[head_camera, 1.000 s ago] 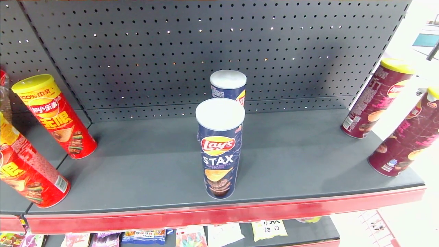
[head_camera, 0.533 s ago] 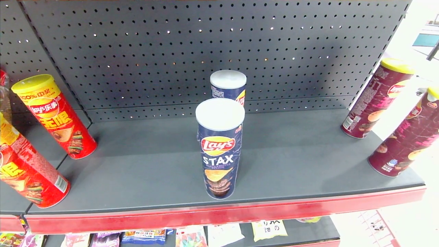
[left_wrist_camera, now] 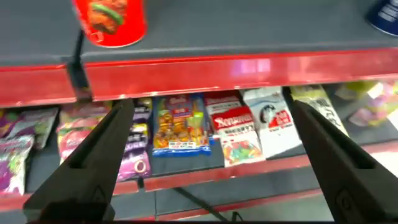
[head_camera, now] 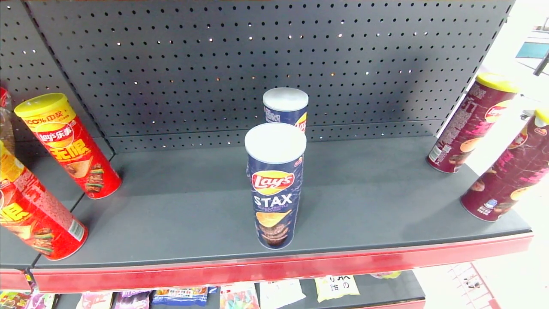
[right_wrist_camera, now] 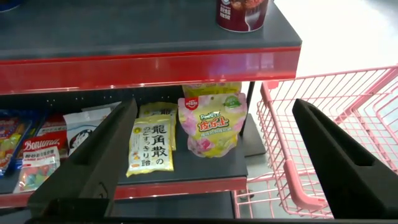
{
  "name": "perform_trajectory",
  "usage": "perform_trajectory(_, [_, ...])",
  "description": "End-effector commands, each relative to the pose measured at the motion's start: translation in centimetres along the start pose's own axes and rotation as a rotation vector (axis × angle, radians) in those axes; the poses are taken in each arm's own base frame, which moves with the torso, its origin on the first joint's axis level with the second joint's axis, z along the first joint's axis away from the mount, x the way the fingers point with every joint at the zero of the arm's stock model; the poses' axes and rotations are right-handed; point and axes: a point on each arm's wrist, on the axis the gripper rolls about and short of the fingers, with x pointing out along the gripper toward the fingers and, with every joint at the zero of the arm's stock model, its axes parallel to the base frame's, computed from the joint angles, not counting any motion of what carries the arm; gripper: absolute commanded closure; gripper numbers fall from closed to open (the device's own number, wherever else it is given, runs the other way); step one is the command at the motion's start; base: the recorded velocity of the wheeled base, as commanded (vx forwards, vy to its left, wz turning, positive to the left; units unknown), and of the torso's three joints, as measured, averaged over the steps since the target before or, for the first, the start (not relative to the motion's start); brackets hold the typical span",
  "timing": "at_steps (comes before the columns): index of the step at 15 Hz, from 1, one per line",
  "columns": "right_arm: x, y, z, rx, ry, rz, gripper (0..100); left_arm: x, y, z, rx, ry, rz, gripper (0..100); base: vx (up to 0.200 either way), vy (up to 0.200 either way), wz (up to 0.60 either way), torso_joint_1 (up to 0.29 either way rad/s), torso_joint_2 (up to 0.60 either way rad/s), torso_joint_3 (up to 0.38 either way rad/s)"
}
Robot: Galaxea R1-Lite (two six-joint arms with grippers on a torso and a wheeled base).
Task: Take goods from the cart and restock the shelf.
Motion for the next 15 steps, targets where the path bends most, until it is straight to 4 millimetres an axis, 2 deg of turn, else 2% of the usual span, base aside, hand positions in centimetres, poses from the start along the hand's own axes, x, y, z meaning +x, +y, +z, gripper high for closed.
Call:
perform_trajectory(1, [0.01,0.0,0.01,0.0,0.001,0.0,0,-0.69,0.09,-0.46,0.018,-0.085,0.032,0,0.0,0.0,0.0,0.0,0.0,0.0])
perform_trajectory(4, [0.01,0.0,0.01,0.0,0.001,0.0,0,0.3,0.53,-1.3,0.044,-0.162,0.151,0,0.0,0.0,0.0,0.0,0.0,0.0])
perform_trajectory(10, [0.01,0.0,0.01,-0.002,0.001,0.0,0,0.31,0.53,-1.43,0.05,-0.146,0.147,0,0.0,0.0,0.0,0.0,0.0,0.0])
perform_trajectory(15, [0.01,0.0,0.01,-0.002,0.001,0.0,0,0.31,0.53,-1.43,0.05,-0.146,0.147,0,-0.2,0.0,0.0,0.003,0.0,0.0])
